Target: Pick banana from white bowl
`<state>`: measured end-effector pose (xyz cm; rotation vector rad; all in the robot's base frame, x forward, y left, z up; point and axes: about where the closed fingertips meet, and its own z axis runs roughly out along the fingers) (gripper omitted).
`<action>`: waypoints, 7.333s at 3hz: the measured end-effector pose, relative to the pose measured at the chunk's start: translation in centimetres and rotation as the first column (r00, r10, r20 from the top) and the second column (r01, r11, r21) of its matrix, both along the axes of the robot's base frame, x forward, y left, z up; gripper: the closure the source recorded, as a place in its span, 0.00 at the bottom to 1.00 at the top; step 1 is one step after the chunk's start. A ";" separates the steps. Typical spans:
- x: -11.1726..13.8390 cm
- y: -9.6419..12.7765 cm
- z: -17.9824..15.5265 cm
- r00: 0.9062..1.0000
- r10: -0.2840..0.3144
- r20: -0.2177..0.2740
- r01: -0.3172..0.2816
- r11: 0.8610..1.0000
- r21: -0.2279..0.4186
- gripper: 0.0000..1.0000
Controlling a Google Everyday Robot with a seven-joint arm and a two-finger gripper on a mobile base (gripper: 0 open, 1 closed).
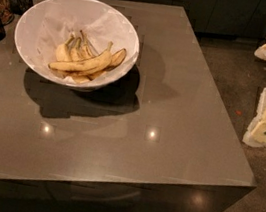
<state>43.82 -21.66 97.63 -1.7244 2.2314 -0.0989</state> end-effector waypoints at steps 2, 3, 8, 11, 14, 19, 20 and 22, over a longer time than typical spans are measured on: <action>0.7 0.6 1.2 0.999 0.034 0.013 -0.034 0.999 -0.029 0.00; 2.7 2.0 2.5 0.995 0.098 0.011 -0.097 0.992 -0.078 0.00; 10.2 9.3 3.5 0.948 0.314 0.052 -0.303 0.940 -0.157 0.00; 13.9 14.6 4.5 0.897 0.432 0.090 -0.400 0.882 -0.251 0.00; 15.6 23.4 3.1 0.755 0.652 0.066 -0.626 0.747 -0.223 0.00; 15.1 32.0 -1.5 0.622 0.783 0.000 -0.781 0.620 -0.078 0.03; 14.8 32.8 -2.2 0.604 0.797 -0.013 -0.795 0.603 -0.064 0.13; 14.7 33.5 -3.2 0.593 0.805 -0.031 -0.805 0.592 -0.045 0.23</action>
Offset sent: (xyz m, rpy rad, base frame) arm 0.0138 0.0108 0.0215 -0.0686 -0.0035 0.0786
